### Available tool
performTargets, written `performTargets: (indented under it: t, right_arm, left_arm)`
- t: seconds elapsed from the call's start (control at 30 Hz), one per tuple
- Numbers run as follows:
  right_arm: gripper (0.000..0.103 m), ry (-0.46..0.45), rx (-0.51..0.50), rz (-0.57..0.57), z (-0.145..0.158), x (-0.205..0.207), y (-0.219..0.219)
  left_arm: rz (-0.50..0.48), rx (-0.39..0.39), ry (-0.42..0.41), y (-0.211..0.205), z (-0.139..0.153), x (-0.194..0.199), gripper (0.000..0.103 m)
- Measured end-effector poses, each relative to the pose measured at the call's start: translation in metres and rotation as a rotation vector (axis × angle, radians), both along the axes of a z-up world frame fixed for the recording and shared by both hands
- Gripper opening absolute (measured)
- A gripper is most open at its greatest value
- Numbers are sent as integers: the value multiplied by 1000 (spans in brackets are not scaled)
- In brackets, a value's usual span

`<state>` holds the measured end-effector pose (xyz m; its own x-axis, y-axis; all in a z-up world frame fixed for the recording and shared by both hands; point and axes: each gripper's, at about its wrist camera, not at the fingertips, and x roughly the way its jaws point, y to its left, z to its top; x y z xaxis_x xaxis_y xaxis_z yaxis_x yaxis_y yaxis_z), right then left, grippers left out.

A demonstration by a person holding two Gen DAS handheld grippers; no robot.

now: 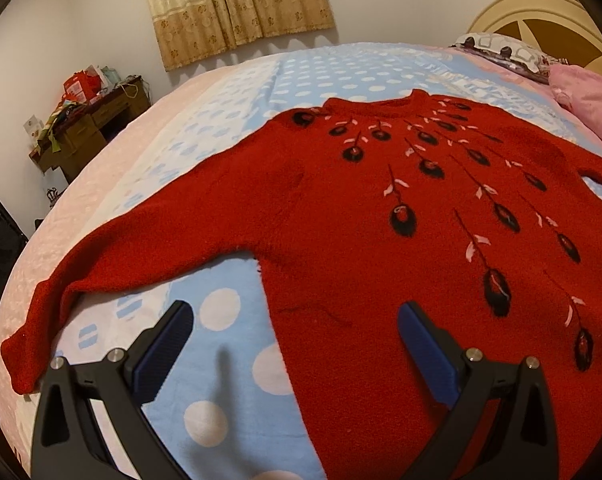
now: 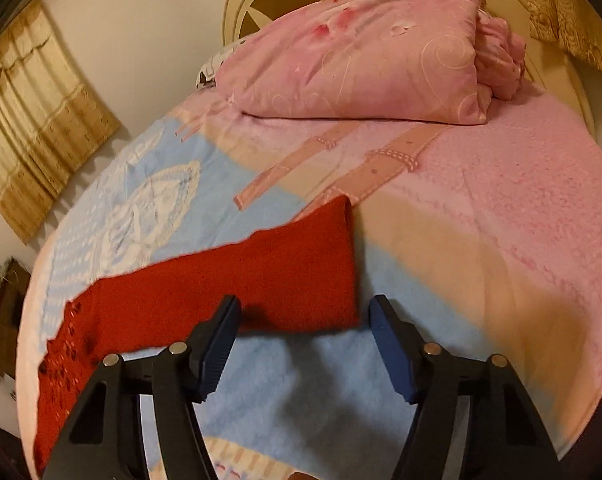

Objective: Fold small clothes
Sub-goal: 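Reach the right gripper to a sweater sleeve cuff and grasp it, then lift the cuff with the right gripper, fold it across the body, release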

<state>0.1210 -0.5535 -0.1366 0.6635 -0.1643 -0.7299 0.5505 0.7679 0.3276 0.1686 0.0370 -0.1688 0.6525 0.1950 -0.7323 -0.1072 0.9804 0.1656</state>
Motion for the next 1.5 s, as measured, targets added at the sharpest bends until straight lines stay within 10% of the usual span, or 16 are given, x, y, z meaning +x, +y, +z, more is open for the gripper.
performTargets:
  t: [0.33,0.77,1.5]
  right_arm:
    - [14,17,10,-16,-5,23,-19]
    - [10,-51,-151,134,47,60,33]
    - [9,-135,-349,618,85,113,253]
  left_arm:
    - [13,-21,8,5,-6,-1,103]
    - [32,-71,3,14,-8,-3,103]
    - [51,-138,-72,31,14,-13,103]
